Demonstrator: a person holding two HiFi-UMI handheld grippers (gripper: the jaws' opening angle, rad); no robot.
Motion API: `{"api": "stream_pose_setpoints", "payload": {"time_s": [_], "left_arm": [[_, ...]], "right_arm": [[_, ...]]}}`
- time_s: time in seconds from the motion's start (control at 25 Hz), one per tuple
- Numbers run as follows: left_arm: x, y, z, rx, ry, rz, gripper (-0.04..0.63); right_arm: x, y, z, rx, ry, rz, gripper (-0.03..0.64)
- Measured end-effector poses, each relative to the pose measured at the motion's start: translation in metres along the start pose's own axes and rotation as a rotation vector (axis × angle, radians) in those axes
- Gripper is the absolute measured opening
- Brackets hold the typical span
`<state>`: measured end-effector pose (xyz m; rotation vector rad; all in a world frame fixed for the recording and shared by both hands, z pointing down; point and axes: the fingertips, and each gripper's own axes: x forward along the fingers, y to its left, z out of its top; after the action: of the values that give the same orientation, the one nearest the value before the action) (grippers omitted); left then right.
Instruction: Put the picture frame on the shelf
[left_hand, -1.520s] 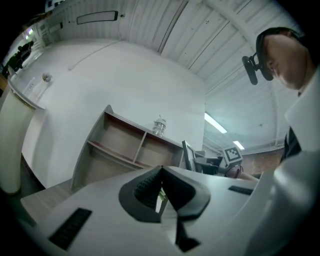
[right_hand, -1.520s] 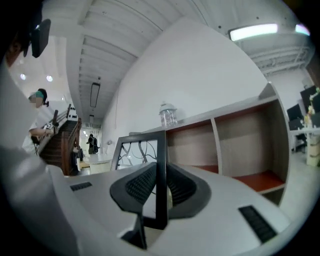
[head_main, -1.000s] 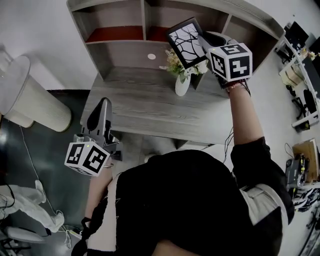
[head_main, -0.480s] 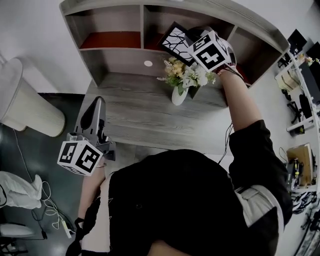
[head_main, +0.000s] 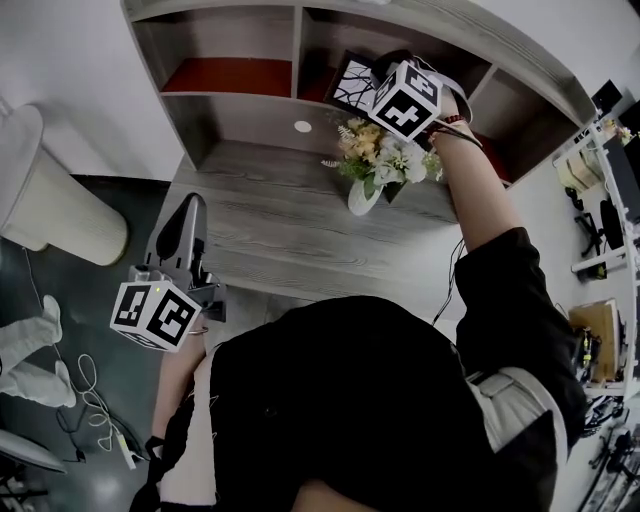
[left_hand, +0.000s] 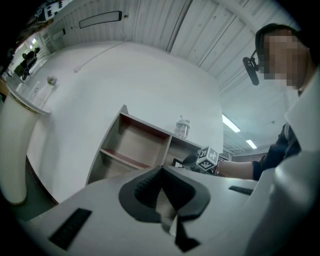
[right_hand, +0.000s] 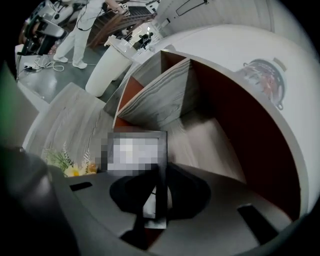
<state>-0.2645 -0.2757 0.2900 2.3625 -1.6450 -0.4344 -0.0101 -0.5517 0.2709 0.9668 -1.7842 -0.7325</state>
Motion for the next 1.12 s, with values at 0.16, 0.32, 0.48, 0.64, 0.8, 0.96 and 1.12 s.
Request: {"api": "stream_pose_setpoints", "payload": {"time_s": [0.16,0.32,0.48,0.64,0.8,0.96,1.12], "left_arm": [[0.000,0.006,-0.002,0.002,-0.001,0.012,0.009],[0.001,0.010,-0.004,-0.007,-0.004,0.024,0.009],[0.004,0.008,-0.008,-0.009,0.003,0.022,0.009],[0.004,0.014,-0.011,-0.026,0.013,0.045,0.009],[0.007,0.016,-0.015,-0.030,0.018,0.049,0.009],[0.009,0.018,-0.016,-0.018,0.024,0.051,0.009],[0.011,0.021,-0.016,-0.023,0.025,0.054,0.009]], "right_arm": [[0.014,0.002,-0.004,0.009,0.015,0.026,0.071],[0.024,0.004,-0.009,0.026,0.025,0.047,0.067],[0.036,0.010,-0.015,0.008,0.038,0.063,0.051],[0.048,0.014,-0.020,0.004,0.046,0.071,0.032],[0.056,0.017,-0.025,0.000,0.054,0.075,0.018],[0.063,0.020,-0.031,-0.003,0.068,0.074,0.005],[0.066,0.016,-0.029,0.006,0.064,0.064,0.005]]}}
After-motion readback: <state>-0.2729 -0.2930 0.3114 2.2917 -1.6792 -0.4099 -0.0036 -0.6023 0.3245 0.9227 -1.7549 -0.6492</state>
